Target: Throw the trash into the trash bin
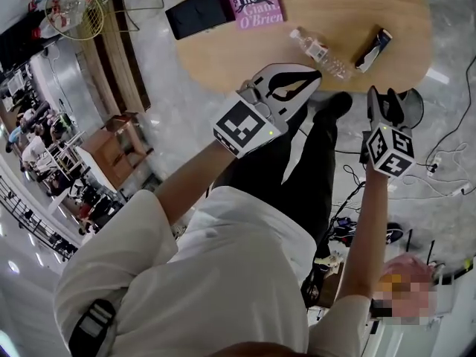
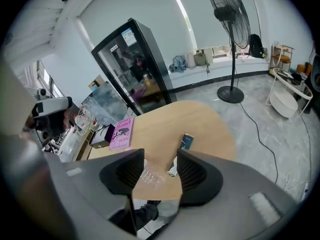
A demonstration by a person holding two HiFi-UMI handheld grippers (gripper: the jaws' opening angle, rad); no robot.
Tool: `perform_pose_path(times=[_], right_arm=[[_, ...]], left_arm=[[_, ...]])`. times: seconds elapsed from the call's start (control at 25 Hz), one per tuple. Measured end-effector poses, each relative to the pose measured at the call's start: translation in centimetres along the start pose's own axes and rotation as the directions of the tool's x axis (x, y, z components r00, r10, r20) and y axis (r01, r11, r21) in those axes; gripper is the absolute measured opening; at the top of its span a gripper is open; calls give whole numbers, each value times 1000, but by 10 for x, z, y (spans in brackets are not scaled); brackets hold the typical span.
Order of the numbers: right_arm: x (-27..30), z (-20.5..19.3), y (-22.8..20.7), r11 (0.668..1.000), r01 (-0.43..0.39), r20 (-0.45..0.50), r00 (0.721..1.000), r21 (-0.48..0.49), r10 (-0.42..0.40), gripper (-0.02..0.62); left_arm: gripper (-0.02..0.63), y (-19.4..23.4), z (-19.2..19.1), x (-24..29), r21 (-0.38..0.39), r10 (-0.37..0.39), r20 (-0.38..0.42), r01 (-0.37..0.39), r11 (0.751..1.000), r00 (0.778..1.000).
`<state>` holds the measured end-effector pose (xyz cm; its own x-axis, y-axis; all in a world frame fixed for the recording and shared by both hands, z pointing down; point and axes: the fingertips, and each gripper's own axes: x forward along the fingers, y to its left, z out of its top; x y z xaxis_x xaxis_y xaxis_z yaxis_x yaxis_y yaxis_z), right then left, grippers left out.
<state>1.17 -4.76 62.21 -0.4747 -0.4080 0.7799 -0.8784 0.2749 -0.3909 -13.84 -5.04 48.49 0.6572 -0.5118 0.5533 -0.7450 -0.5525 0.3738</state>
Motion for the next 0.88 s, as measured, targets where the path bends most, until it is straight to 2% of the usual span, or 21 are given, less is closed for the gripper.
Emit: perform_pose_path(times=[0.36, 0.6, 0.88], right_arm=[[85, -45, -26, 999, 23, -81, 997, 25, -21, 213], [131, -63, -44, 998, 47, -113, 993, 33, -43, 213], [170, -88, -58, 993, 104, -135, 986, 51, -96, 222]], left_arm=[[6, 20, -52, 22, -33, 0, -33, -1, 999, 999], [6, 45, -73, 34, -92, 17, -37, -21, 996, 999], [6, 48, -106, 46, -103, -3, -61, -4, 995, 998]])
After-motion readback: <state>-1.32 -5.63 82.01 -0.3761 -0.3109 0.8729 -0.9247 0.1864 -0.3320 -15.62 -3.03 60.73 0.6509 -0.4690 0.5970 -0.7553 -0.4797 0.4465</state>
